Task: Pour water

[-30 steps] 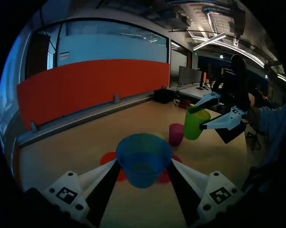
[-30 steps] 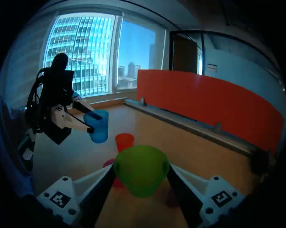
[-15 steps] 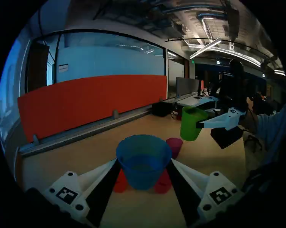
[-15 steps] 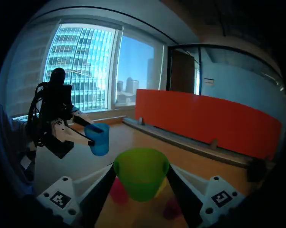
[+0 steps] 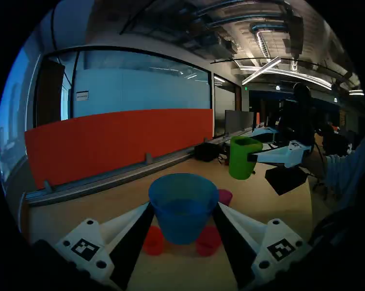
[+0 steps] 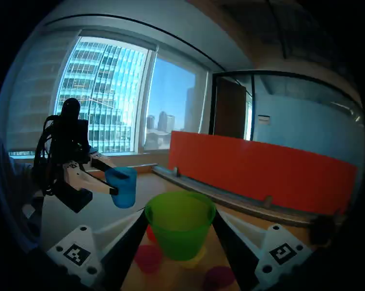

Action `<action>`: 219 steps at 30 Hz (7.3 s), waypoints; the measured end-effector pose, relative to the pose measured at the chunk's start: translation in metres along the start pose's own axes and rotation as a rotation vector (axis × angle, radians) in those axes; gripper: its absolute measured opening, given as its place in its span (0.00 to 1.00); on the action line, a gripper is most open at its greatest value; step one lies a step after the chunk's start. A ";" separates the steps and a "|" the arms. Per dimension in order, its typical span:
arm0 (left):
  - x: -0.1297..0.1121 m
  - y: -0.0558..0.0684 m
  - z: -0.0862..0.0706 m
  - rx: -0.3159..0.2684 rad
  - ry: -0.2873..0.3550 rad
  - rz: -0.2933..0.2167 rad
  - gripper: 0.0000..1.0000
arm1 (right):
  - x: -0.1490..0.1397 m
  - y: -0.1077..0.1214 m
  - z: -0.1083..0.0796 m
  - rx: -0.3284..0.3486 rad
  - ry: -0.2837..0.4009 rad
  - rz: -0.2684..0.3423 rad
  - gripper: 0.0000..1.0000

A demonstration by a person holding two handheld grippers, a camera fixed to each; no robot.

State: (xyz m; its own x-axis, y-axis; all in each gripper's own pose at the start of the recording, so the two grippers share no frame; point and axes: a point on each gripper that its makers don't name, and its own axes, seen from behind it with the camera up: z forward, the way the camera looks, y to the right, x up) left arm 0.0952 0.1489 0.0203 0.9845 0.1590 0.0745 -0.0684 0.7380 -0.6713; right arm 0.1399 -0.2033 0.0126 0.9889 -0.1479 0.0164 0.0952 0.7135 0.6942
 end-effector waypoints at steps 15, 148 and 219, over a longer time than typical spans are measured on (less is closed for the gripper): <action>0.017 0.001 -0.004 -0.004 0.035 0.010 0.83 | 0.010 0.003 0.000 -0.005 0.017 -0.006 0.93; 0.186 0.046 -0.019 0.294 0.144 1.182 0.83 | 0.014 -0.098 0.034 0.248 0.037 0.017 0.91; 0.215 0.090 -0.027 0.379 0.177 1.670 0.83 | 0.031 -0.094 0.030 0.225 0.075 0.006 0.91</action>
State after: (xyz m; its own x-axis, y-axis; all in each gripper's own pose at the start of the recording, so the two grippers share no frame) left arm 0.3051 0.2316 -0.0437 -0.1835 0.8066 -0.5619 -0.9629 -0.0323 0.2680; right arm 0.1582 -0.2961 -0.0305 0.9958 -0.0872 -0.0265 0.0698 0.5423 0.8373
